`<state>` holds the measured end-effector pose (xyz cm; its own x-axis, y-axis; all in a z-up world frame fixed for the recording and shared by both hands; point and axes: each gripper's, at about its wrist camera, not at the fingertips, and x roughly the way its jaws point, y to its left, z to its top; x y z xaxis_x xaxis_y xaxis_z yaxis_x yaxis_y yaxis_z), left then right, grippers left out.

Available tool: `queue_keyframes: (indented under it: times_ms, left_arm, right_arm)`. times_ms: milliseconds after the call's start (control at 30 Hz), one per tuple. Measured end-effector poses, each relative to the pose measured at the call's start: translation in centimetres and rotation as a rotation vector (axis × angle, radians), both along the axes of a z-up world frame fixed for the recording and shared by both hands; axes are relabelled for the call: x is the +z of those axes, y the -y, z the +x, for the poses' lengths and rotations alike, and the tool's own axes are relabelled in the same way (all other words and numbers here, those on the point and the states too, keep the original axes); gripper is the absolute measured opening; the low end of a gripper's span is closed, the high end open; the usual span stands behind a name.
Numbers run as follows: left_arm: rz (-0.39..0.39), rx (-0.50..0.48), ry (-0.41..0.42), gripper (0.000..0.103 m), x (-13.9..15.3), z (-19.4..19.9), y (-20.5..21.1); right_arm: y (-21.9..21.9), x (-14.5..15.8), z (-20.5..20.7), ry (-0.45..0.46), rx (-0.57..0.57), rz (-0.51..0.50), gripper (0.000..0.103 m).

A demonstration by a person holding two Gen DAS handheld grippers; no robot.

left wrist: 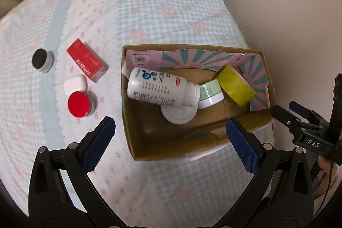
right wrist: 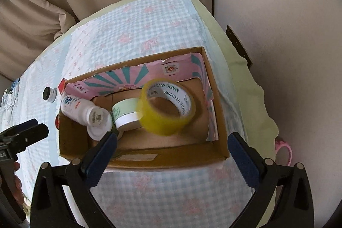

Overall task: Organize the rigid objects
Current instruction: 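Open both tools to drop the tape and bottle into the box, then move both tools back toward the red and black items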

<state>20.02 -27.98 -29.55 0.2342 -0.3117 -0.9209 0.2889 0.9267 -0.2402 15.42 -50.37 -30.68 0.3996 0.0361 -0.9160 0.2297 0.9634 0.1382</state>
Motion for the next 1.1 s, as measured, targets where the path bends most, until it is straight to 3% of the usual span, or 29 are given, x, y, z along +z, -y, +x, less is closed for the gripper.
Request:
queue_keyframes:
  times_ms: [533,733,1100]
  left_arm:
    - [0.026,0.002,0.106,0.103,5.0,-4.4,-4.5]
    - [0.000,0.052,0.125,0.103,7.0,-6.1,-9.6]
    - [0.037,0.094,0.213,0.103,10.2,-6.8,-22.9]
  right_arm:
    - [-3.7,5.1,-2.7,0.076,0.007,-0.085,0.103]
    - [-6.5,7.8,-3.9,0.110,0.014,-0.113,0.103]
    - [-16.9,11.7,-5.7,0.182,0.028,-0.086,0.103]
